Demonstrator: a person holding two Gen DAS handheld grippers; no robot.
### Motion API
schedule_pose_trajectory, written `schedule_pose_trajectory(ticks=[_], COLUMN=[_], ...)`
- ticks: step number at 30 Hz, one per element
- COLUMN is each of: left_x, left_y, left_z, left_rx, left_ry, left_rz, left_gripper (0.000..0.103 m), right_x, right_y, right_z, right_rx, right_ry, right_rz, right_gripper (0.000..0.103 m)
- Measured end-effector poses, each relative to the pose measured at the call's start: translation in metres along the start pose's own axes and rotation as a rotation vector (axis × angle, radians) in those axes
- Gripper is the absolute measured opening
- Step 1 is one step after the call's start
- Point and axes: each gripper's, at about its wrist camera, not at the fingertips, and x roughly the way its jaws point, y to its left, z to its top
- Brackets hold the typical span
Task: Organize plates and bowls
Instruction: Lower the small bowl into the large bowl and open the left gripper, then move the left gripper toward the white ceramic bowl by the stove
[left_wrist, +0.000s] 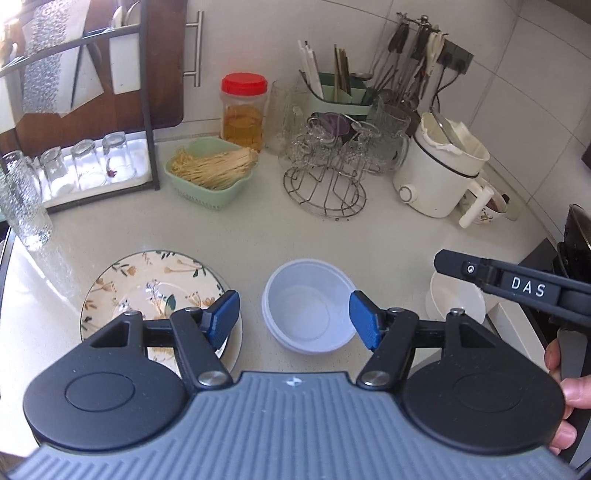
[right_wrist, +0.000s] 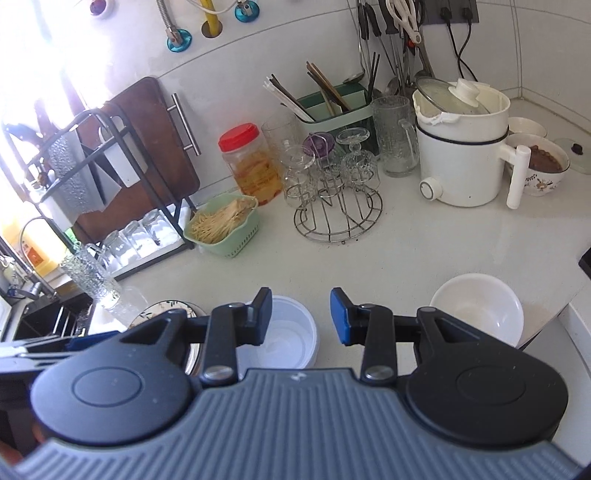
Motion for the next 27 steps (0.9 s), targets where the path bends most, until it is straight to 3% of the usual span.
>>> schedule_pose_trajectory(ticks=[17, 27], left_x=[0.022, 0.058], left_y=[-0.020, -0.060], left_z=[0.013, 0.018], left_rx=[0.141, 0.254], left_ry=[0.042, 0.104], left_rz=[-0.177, -0.215], left_gripper=[0.071, 0.071], right_x=[-0.012, -0.019], right_y=[-0.015, -0.049], right_z=[-0.018, -0.037], right_rx=[0.127, 0.203], right_ry=[-0.014, -0.010], right_rz=[-0.157, -0.266], right_gripper=[0.038, 0.038])
